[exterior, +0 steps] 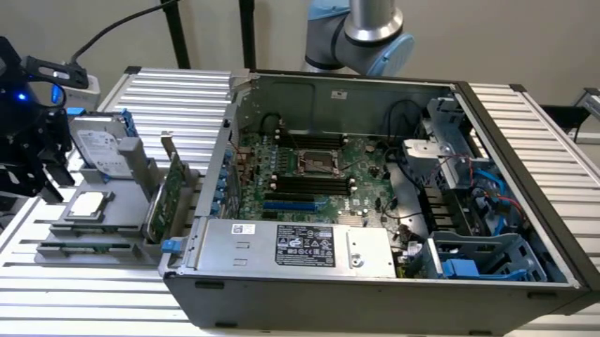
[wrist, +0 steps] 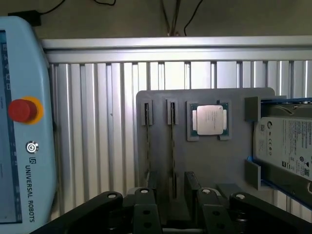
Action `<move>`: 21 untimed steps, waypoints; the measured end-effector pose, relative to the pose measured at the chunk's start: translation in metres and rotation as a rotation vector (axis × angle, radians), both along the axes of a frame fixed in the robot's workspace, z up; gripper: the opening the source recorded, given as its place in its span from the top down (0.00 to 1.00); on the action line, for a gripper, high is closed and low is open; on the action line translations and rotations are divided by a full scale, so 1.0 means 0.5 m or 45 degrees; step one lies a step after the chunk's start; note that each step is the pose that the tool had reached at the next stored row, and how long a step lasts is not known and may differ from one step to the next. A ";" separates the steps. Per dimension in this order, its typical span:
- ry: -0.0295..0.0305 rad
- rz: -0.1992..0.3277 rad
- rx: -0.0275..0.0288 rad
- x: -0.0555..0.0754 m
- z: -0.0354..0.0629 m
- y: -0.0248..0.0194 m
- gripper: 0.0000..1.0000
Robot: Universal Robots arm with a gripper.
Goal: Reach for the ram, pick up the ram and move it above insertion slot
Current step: 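Pick up the ram and move it above insertion slot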
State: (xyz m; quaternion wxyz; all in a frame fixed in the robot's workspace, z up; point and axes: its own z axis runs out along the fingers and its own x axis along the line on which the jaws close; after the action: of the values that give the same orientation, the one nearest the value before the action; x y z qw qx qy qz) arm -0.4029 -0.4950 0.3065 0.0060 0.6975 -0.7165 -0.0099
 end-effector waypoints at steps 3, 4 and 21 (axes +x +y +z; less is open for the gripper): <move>0.0000 0.003 0.0000 0.001 -0.011 -0.0006 0.64; 0.0000 0.003 0.0000 0.001 -0.014 -0.0009 0.64; -0.0001 0.007 0.0000 0.007 -0.077 -0.0239 0.64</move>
State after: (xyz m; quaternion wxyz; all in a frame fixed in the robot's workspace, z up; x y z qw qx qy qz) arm -0.3995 -0.5070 0.2682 0.0060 0.6995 -0.7146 -0.0098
